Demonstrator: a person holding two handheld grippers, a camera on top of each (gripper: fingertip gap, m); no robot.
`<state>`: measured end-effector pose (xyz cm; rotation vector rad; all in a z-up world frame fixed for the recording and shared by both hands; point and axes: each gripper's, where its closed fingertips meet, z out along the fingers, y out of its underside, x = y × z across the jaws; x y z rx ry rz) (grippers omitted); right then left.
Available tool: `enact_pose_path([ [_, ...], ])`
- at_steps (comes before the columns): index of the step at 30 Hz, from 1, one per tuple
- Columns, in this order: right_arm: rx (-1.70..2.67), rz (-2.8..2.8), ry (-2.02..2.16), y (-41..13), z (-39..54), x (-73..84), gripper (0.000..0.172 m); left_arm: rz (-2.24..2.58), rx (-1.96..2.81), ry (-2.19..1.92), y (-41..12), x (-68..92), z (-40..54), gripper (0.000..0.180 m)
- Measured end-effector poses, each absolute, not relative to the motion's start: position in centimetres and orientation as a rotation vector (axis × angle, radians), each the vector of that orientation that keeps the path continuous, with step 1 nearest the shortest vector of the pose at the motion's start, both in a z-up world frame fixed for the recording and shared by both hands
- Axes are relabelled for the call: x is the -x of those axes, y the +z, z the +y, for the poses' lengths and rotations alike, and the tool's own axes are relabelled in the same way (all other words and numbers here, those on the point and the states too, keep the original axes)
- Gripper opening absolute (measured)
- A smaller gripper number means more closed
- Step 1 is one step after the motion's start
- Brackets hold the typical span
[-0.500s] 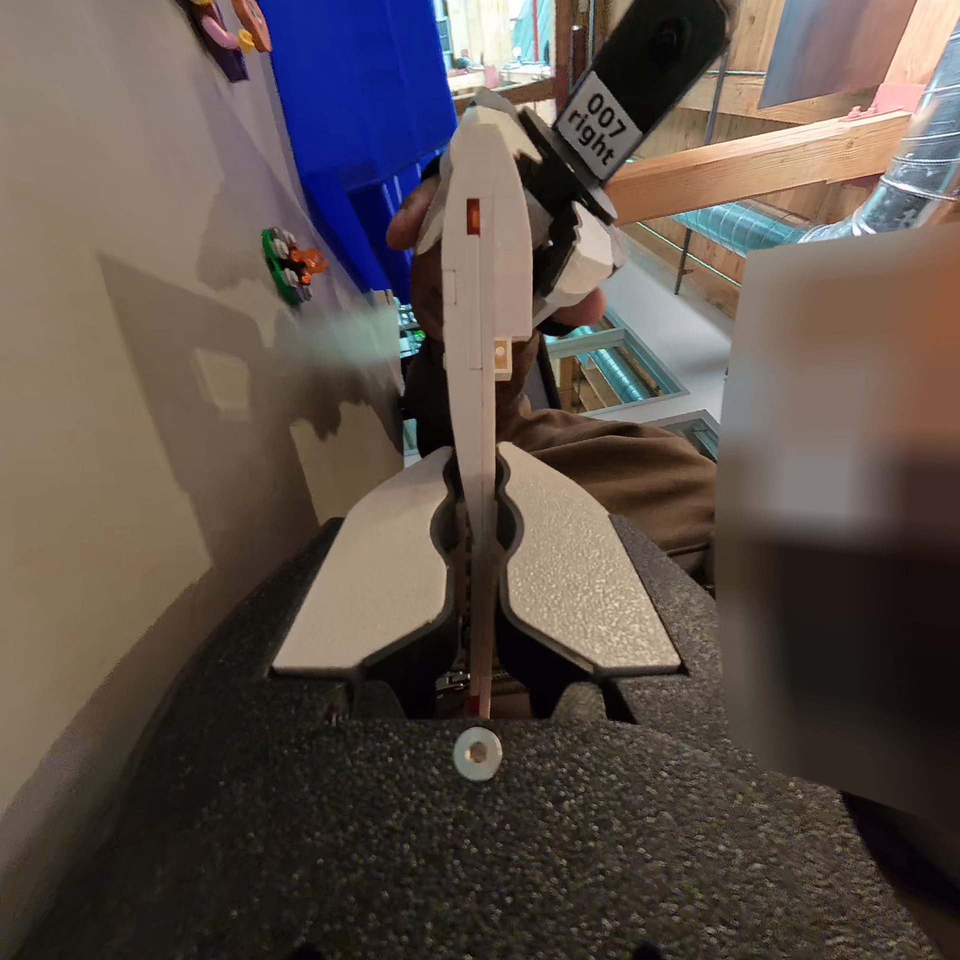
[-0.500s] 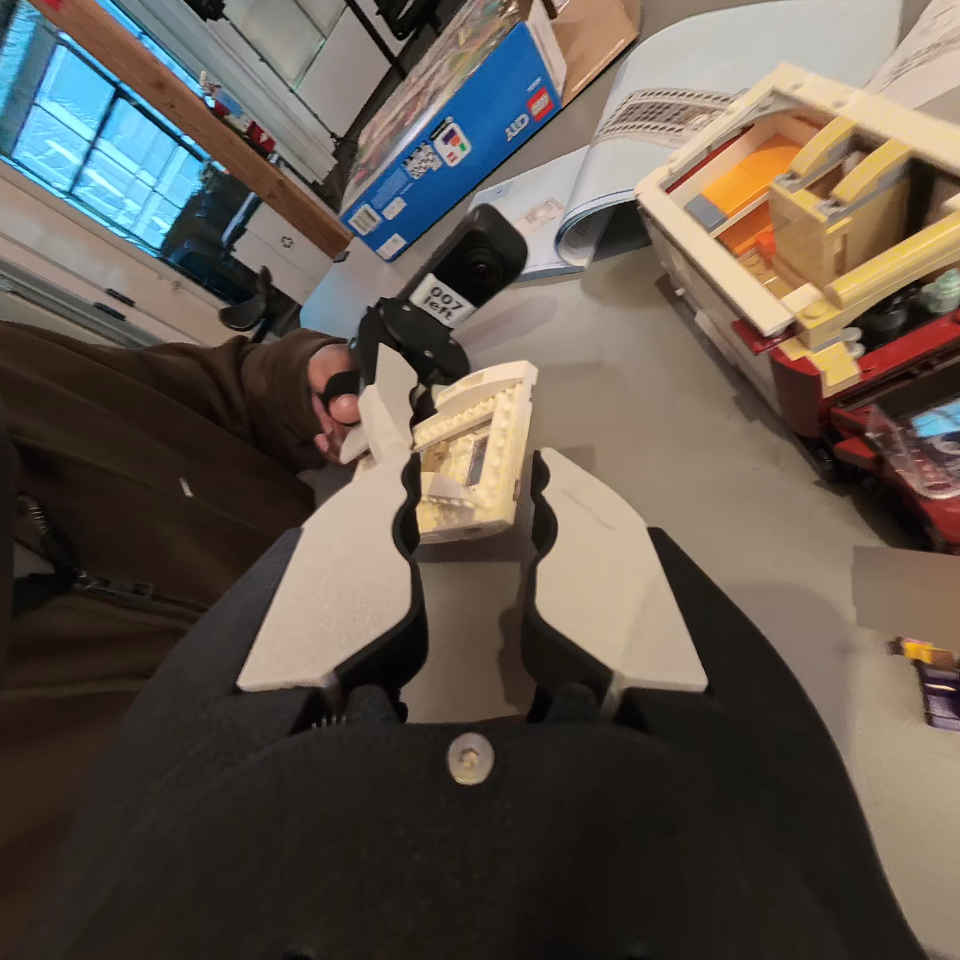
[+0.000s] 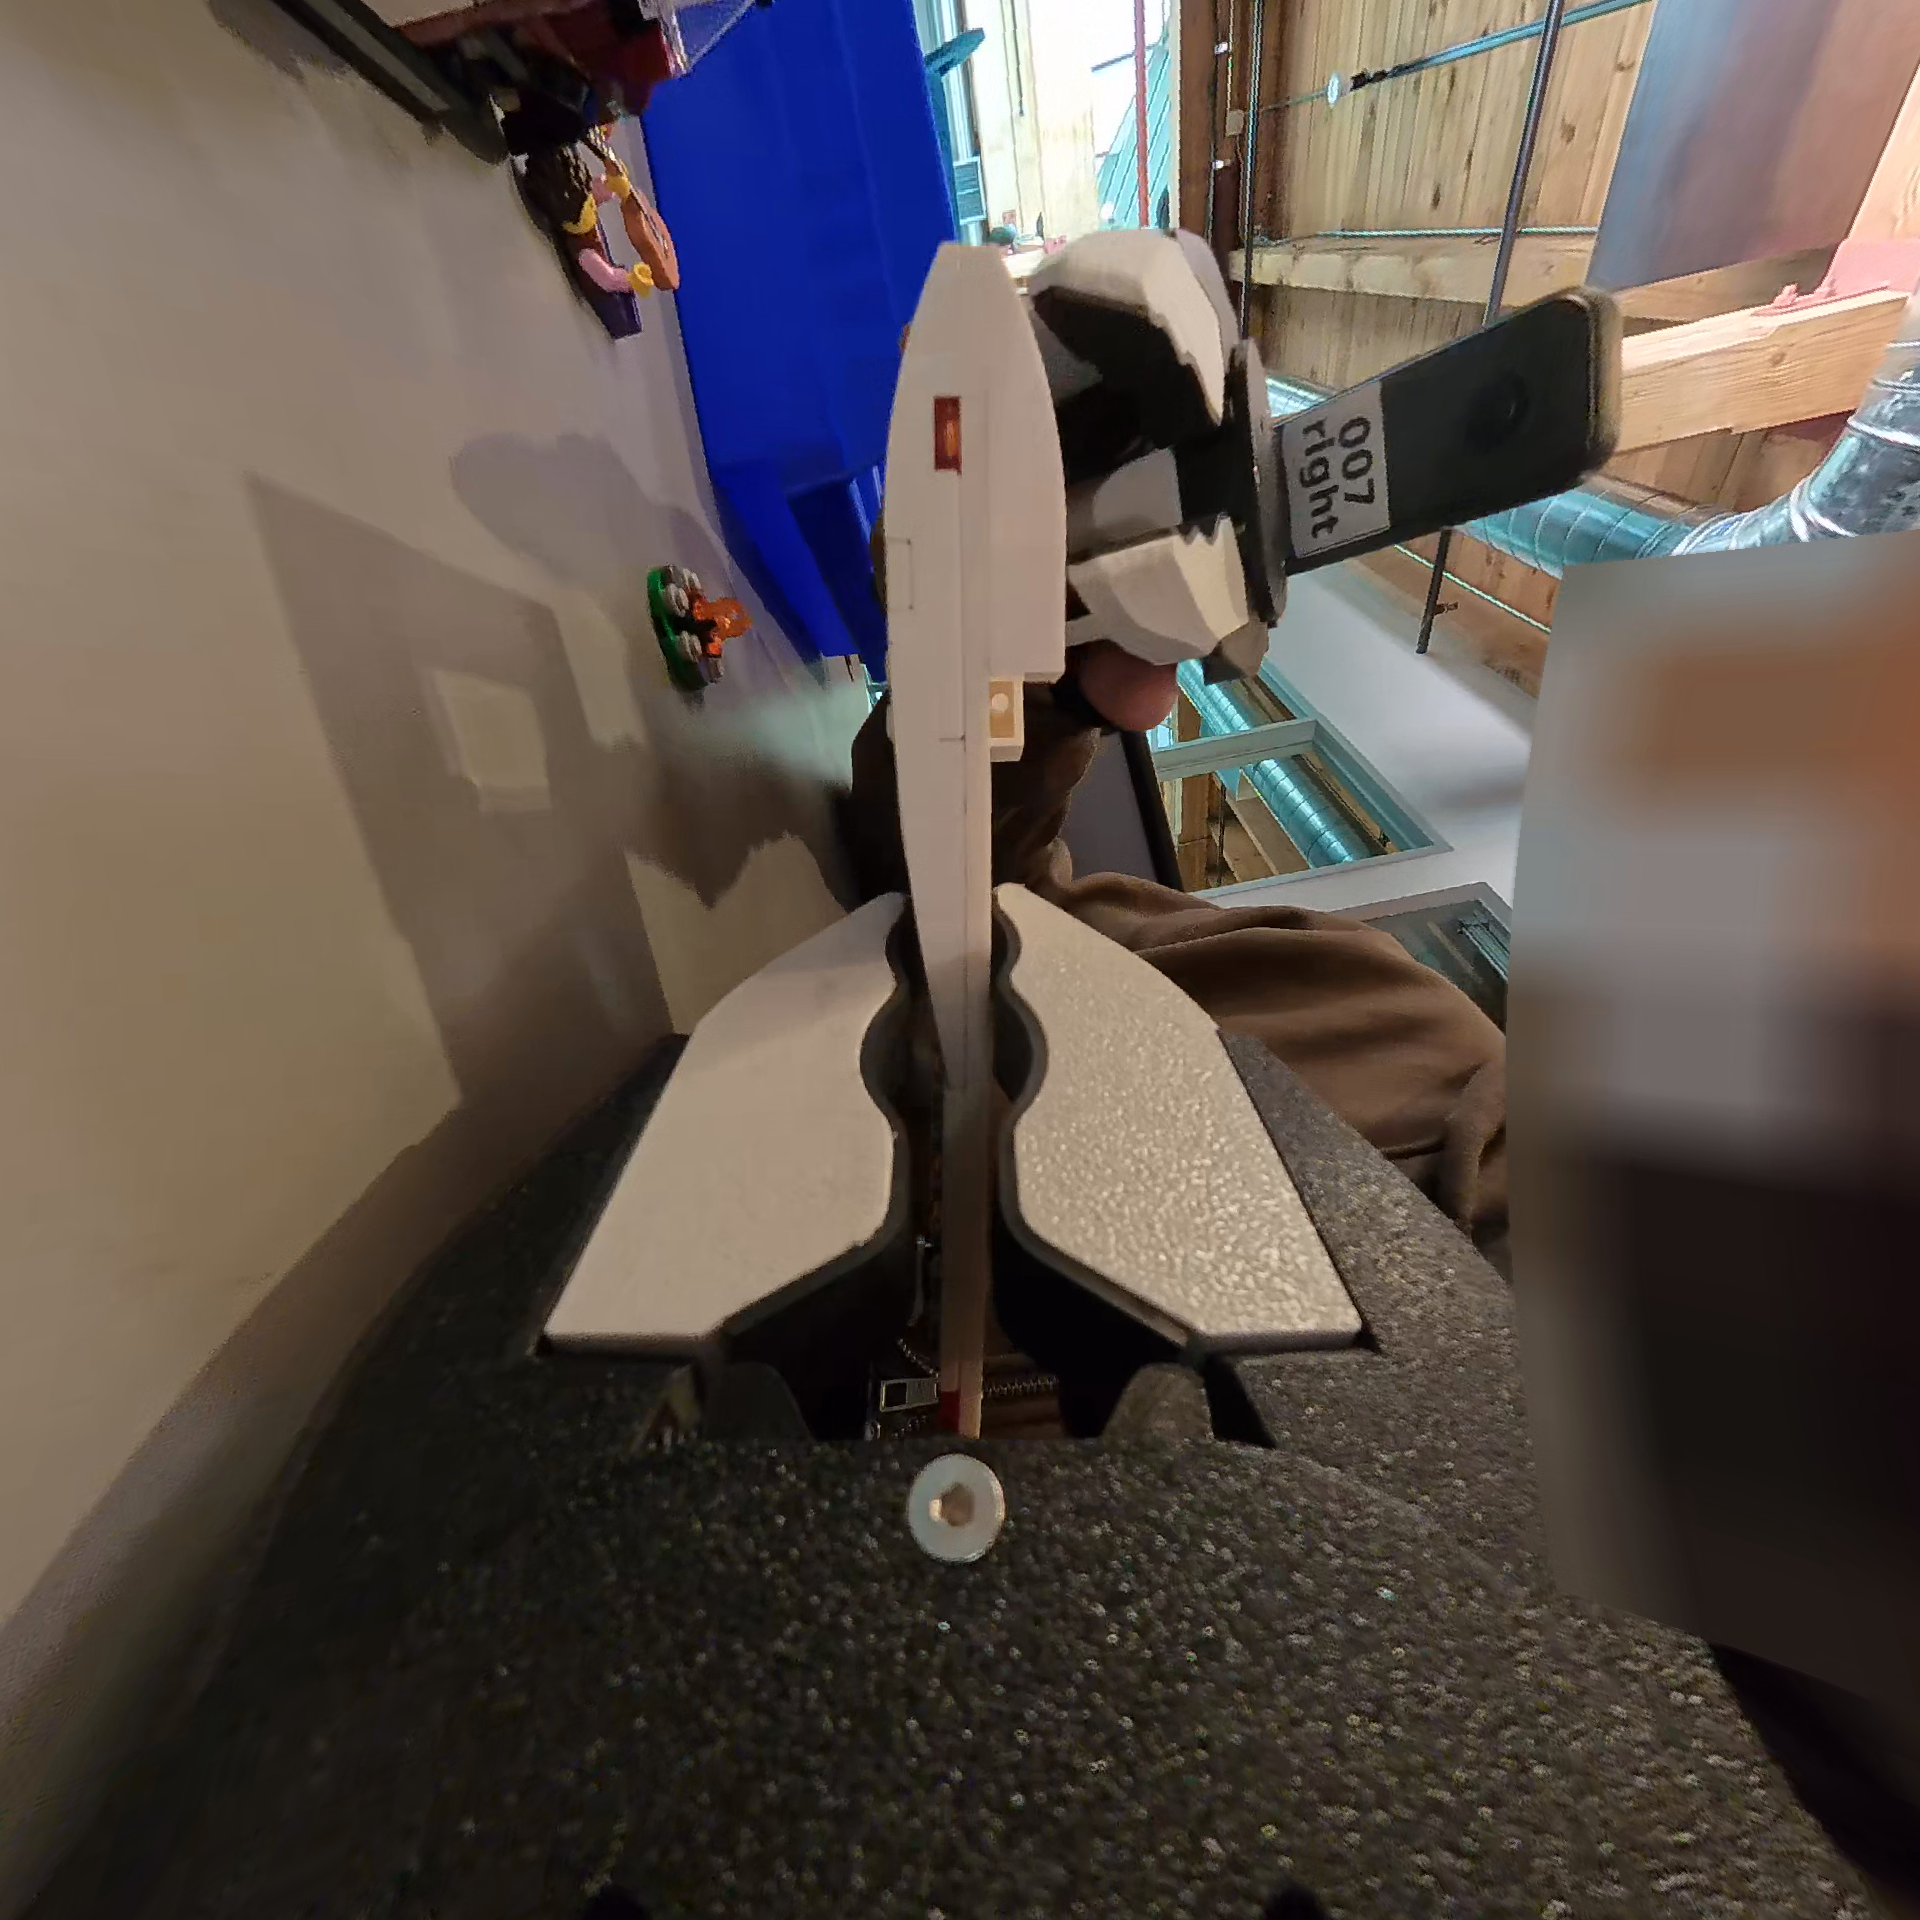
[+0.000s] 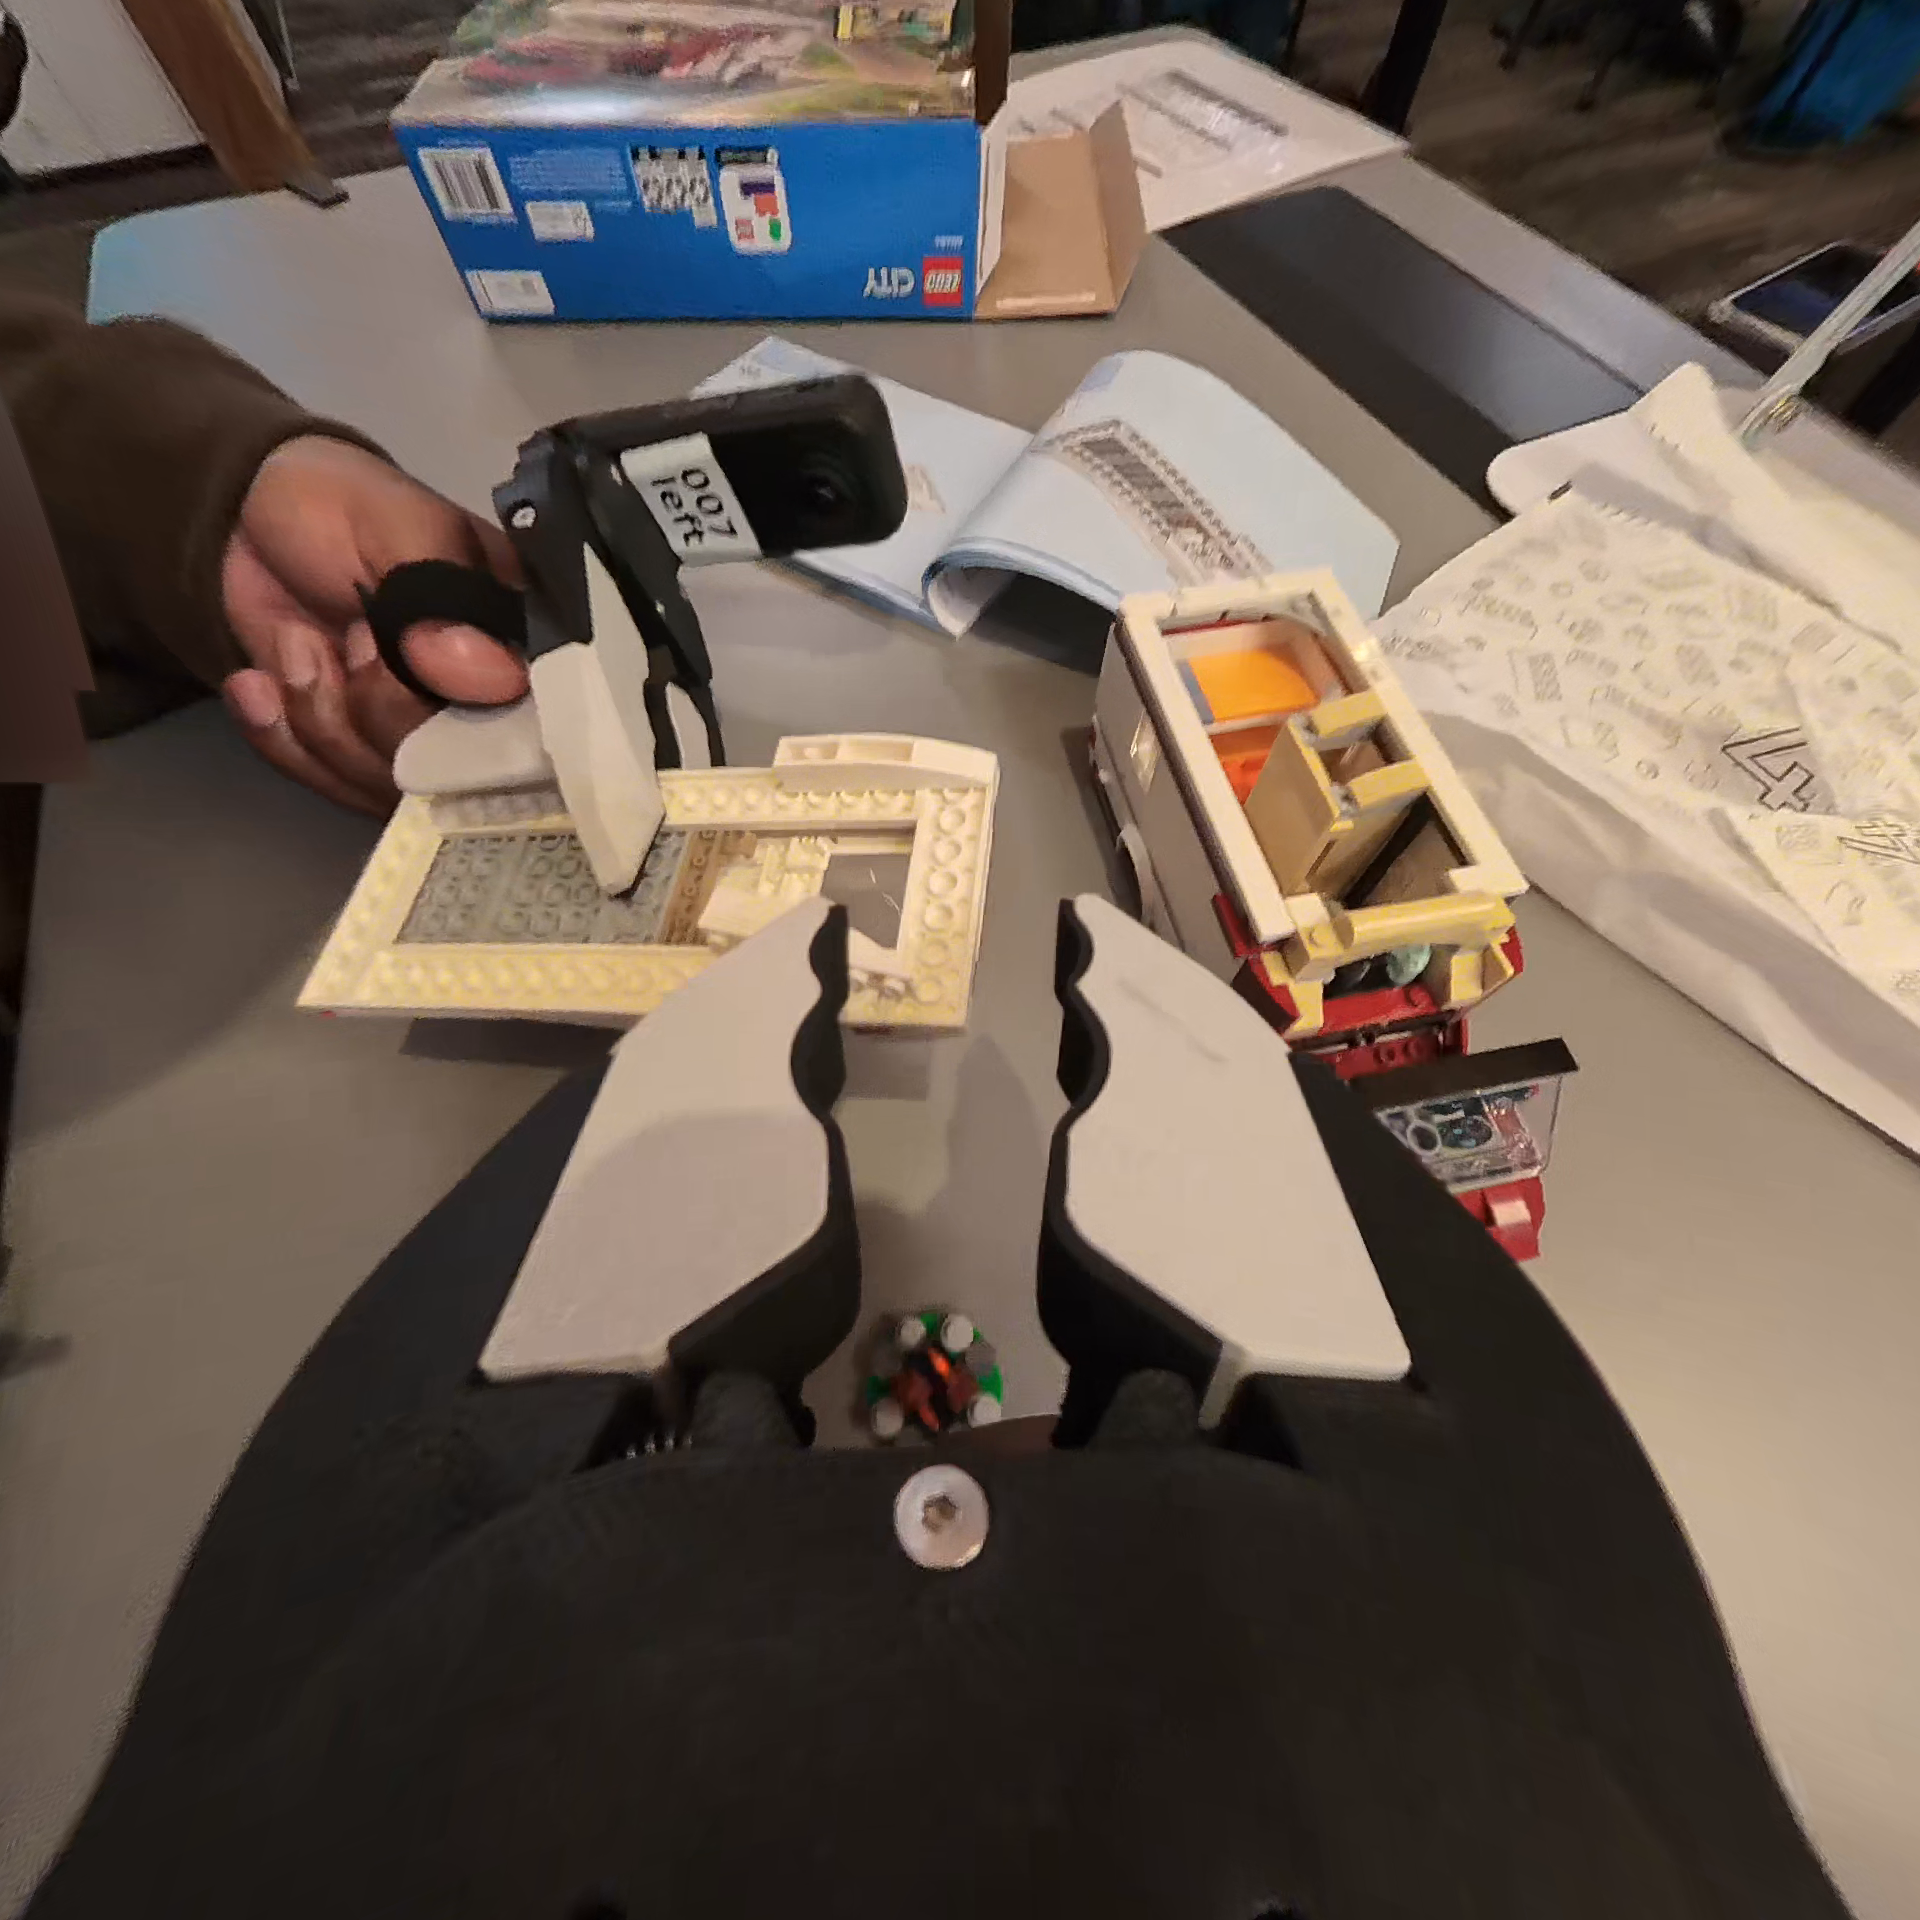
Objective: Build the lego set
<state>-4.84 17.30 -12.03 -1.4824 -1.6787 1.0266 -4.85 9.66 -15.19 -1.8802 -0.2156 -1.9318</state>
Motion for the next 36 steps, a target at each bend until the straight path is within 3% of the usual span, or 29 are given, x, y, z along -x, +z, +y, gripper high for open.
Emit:
enact_pose_path([
  [10, 1.467, -1.509, 1.096, -11.9, 17.3, 5.5, 0.046, -0.229, 1.882, -1.889, -15.3, 5.3, 10.1, 0.011],
  [36, 1.409, -1.558, 0.937, -13.8, 18.3, 5.3, 0.041, -0.268, 1.844, -1.894, -15.1, 5.8, 10.5, 0.011],
])
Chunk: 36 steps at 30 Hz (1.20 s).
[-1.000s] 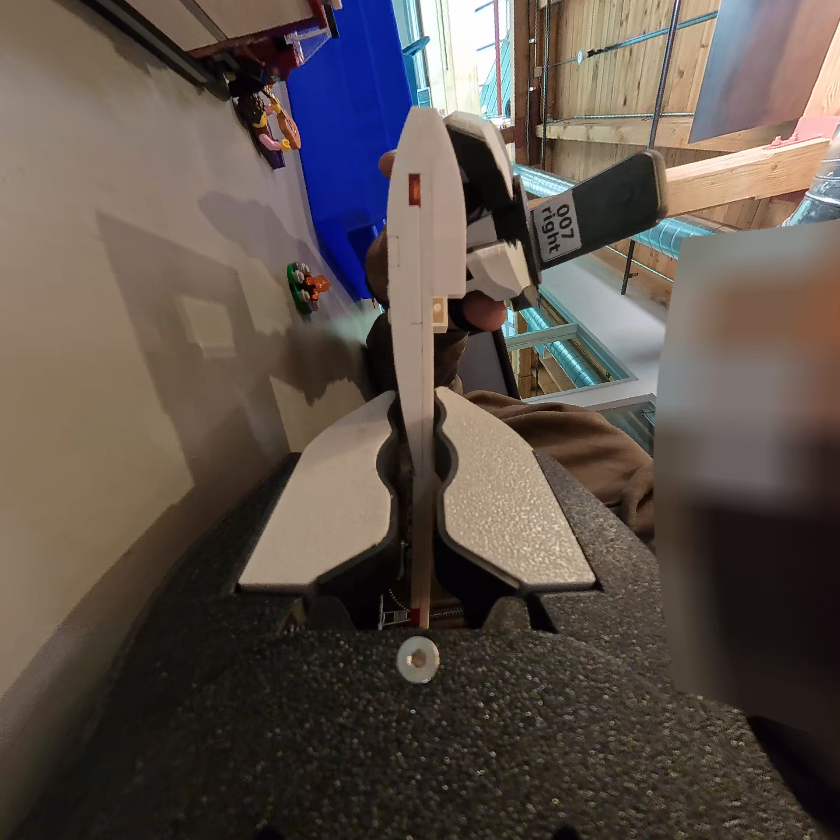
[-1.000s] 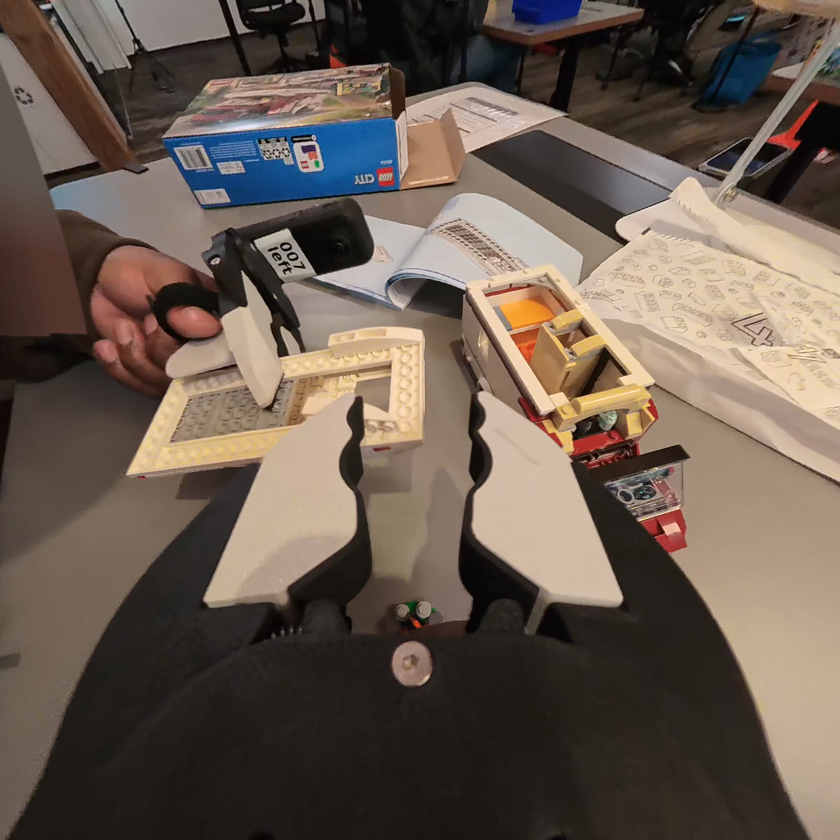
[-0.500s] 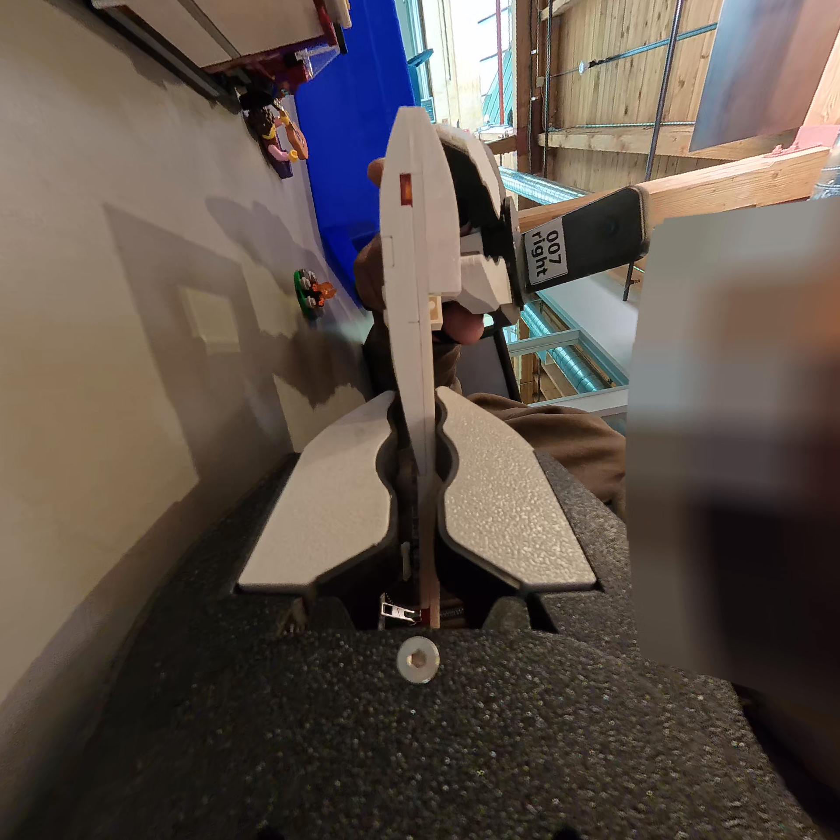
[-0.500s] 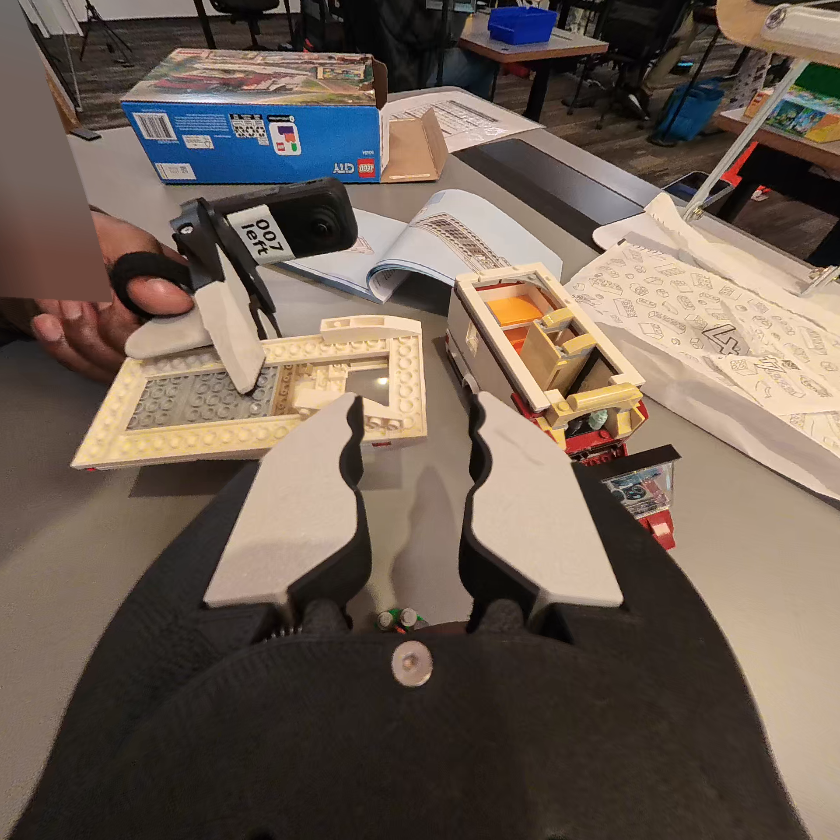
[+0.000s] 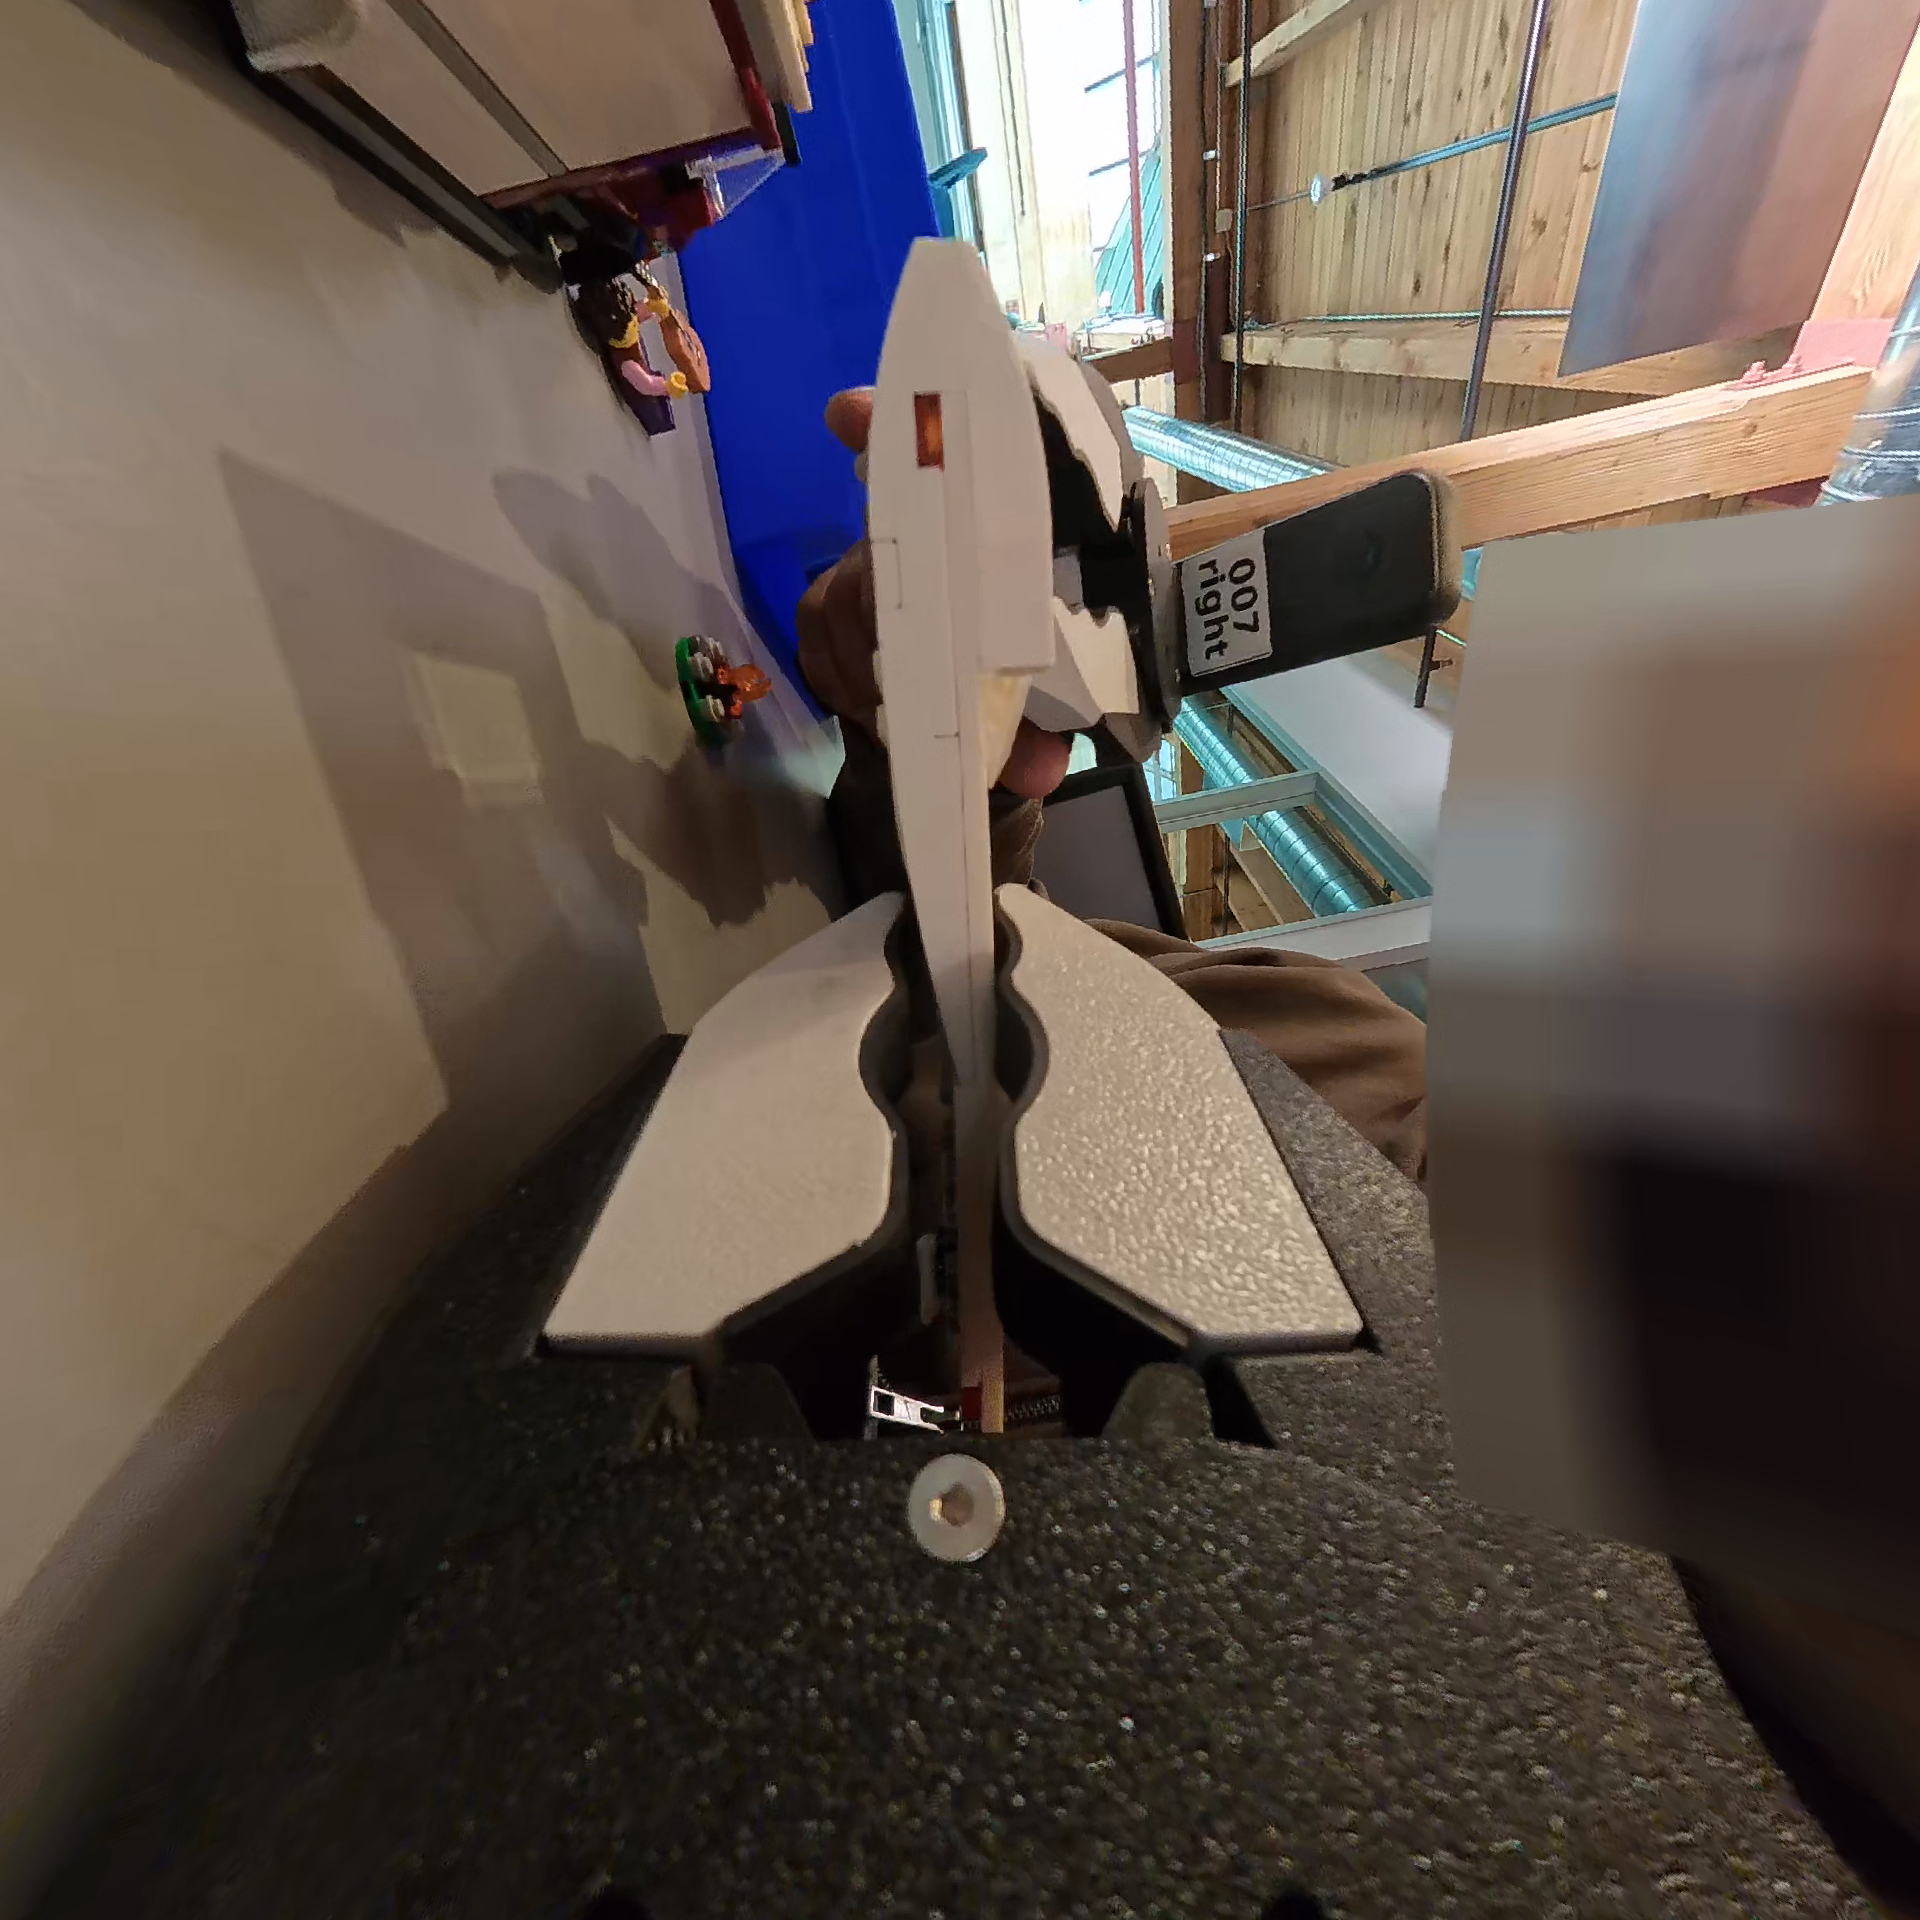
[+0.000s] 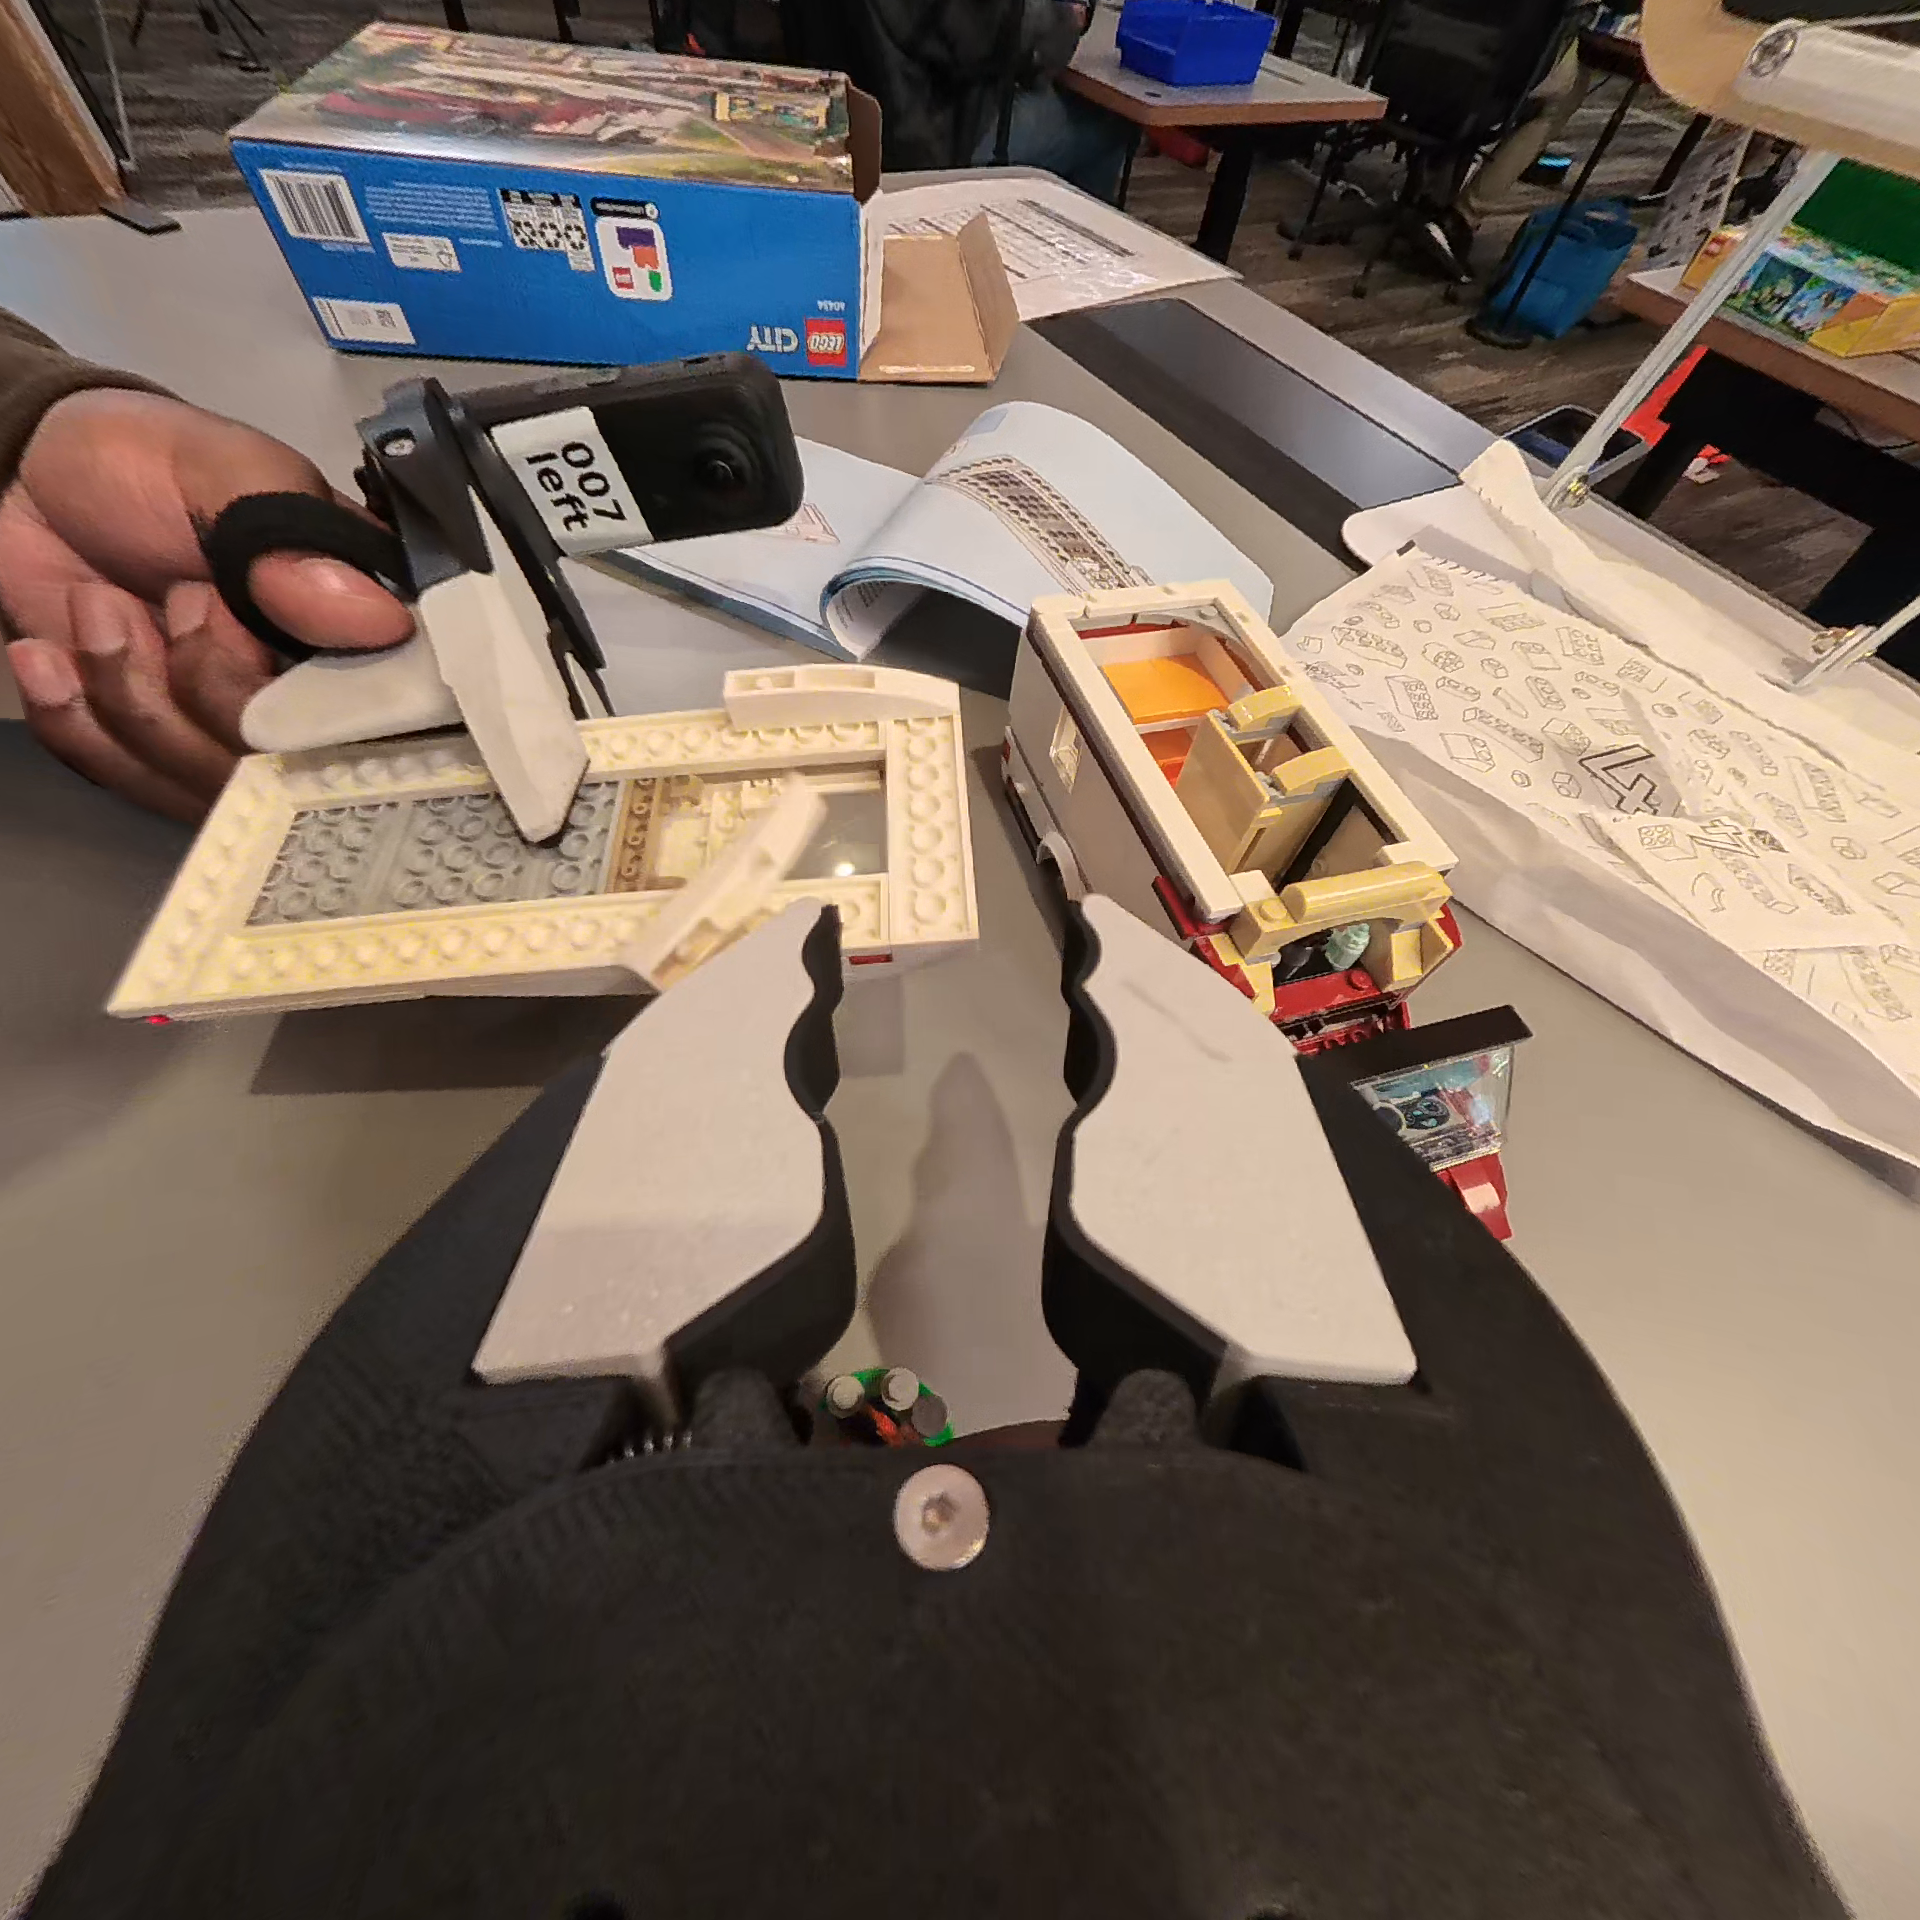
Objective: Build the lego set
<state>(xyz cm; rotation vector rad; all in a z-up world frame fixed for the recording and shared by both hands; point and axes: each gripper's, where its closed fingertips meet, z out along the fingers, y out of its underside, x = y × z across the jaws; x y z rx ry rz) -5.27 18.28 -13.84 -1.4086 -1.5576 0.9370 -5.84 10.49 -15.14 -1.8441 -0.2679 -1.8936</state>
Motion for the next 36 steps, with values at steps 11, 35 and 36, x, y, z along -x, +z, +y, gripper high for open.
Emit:
enact_pose_path([
  [11, 1.350, -1.564, 0.910, -12.9, 18.2, 4.8, 0.039, -0.308, 1.821, -1.884, -15.1, 6.4, 10.9, 0.011],
  [35, 1.135, -1.643, 0.890, -12.6, 15.2, 5.2, 0.000, -0.354, 1.792, -1.835, -15.0, 7.3, 11.5, 0.011],
  [36, 1.131, -1.647, 0.878, -12.7, 15.1, 5.3, 0.000, -0.358, 1.788, -1.840, -15.0, 7.2, 11.5, 0.011],
])
